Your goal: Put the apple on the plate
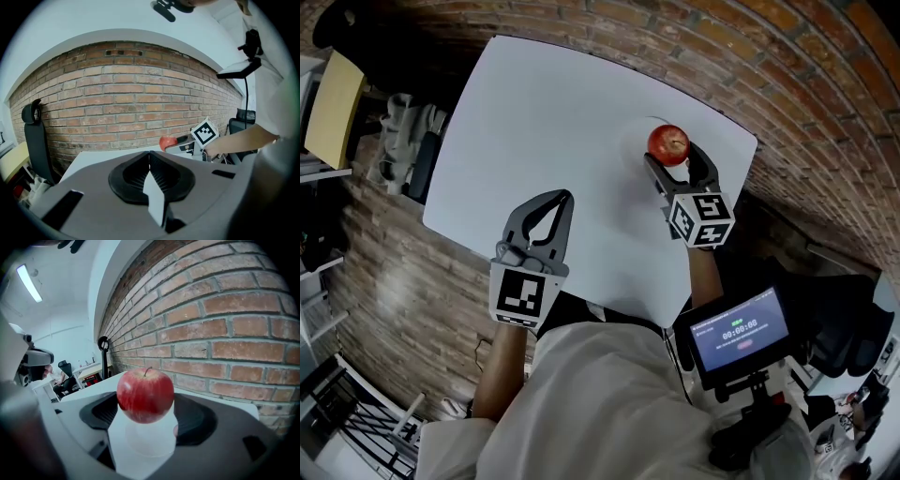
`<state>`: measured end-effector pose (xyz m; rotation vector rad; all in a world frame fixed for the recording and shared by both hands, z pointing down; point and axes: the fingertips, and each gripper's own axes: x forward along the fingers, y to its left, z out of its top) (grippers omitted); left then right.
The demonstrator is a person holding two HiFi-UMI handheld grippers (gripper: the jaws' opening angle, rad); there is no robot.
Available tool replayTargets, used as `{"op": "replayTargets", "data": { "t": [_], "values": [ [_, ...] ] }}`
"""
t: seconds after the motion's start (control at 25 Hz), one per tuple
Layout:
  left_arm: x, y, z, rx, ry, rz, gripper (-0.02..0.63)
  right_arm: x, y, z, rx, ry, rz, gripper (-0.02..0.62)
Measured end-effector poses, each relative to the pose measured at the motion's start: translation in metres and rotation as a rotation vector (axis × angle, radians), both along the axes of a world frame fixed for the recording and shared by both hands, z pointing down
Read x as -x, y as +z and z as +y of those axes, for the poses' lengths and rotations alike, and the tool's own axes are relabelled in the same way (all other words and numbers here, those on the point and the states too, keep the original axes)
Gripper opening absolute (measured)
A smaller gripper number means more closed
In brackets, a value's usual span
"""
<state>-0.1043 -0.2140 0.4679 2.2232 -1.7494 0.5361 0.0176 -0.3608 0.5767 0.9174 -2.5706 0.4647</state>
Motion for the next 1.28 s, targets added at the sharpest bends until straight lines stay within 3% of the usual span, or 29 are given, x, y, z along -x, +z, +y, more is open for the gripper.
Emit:
{"op": "replayTargets", "data": {
  "t": [0.52,0.8,1.28],
  "values": [
    [0.000,0.009,0.008,0.027,-0.045,-0.015,0.006,0.008,0.049,-0.013,0.041,-0.036,0.078,0.368],
    [-0.002,0.012,0.013,0.036,-0.043,-0.016,0.006,0.012,0.071,-0.014,0.052,-0.061,0.167,0.368],
    [0.004,0.014,0.012,0.044,-0.038,-0.020,0.006,0.013,0.086,-0.015,0.065,-0.051,0.212,0.369]
  ]
}}
